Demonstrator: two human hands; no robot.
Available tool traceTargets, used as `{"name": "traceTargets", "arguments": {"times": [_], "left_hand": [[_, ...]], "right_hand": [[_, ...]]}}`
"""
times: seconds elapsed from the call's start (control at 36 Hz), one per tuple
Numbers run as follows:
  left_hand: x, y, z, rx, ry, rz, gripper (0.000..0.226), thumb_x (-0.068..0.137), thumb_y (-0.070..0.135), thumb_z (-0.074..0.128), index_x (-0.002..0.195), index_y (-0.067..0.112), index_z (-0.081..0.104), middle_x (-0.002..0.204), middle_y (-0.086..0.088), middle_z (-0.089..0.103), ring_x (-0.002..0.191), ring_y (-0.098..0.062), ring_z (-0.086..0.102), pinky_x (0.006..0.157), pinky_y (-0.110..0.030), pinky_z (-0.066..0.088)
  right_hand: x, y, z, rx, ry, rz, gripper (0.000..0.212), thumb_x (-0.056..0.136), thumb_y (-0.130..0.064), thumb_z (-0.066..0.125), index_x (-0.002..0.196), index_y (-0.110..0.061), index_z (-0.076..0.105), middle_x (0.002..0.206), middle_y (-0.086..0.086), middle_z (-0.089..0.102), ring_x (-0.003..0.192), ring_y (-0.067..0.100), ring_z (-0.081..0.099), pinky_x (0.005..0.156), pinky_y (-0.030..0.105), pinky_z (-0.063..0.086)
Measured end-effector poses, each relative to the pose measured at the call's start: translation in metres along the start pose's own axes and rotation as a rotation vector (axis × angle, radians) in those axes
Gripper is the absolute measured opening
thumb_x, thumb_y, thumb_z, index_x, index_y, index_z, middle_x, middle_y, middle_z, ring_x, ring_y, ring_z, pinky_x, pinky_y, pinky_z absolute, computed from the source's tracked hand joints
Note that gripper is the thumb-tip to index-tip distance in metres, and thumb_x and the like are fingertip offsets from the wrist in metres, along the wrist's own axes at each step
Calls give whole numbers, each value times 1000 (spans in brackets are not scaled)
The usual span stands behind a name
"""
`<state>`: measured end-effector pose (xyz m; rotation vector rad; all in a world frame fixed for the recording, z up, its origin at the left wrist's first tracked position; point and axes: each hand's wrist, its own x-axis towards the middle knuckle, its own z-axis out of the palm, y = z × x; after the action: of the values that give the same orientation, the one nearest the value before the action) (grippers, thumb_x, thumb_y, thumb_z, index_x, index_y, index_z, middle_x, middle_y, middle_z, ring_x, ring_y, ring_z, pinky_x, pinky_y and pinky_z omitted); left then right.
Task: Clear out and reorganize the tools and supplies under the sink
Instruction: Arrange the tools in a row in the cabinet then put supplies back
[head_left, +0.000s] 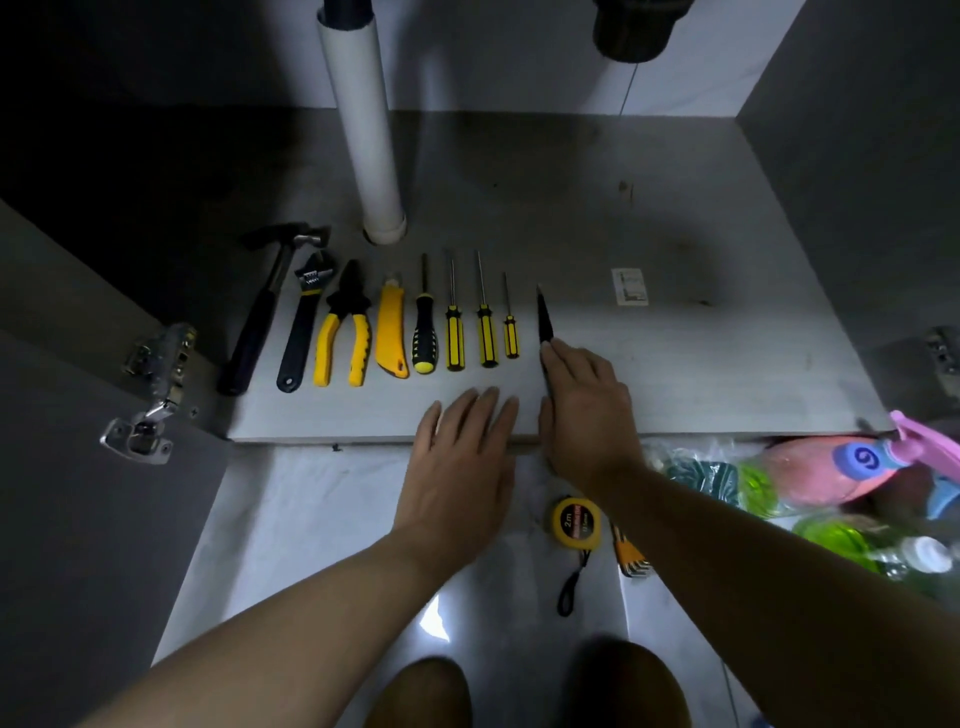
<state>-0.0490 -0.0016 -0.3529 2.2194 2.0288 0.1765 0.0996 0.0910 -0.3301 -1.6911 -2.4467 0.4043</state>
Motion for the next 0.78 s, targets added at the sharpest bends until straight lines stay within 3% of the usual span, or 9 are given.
{"name": "traceTargets", "arguments": {"times": [0.08,0.22,0.47,0.67,0.78], "left_hand": [[-5,-4,7,-9,-8,13,68,102,42,39,163,23,16,169,-3,19,157,-24,14,125,-55,18],[-5,-8,13,19,-16,35,73,99,47,34,163,21,11,170,-7,15,157,-27,12,125,-56,14],[-7,-13,21,59,-29,79,85,97,52,43,164,19,1,171,-9,6,158,-29,4,125,-58,13],[-8,-13,17,85,-68,92,88,98,53,41,163,18,-6,172,-9,-4,158,-29,-7,125,-58,7],[-10,-7,14,63,-80,58,89,99,53,40,162,17,-12,170,-10,-13,157,-29,-16,126,-58,3]], "right_hand": [[11,-4,-2,-20,-38,7,67,99,-25,49,159,-18,21,164,0,24,150,26,19,117,46,26],[23,-7,-4,-42,-74,0,69,98,-27,51,159,-19,20,165,0,21,152,27,15,120,47,20],[25,-8,-2,-22,-84,2,70,98,-26,50,160,-19,17,165,1,20,152,26,17,124,47,19],[2,-2,-12,91,-1,21,67,95,-21,53,156,-17,26,161,5,28,146,24,27,121,44,28],[-28,13,-25,153,85,70,51,89,-11,56,139,-15,46,136,7,44,122,25,45,101,44,48]]}}
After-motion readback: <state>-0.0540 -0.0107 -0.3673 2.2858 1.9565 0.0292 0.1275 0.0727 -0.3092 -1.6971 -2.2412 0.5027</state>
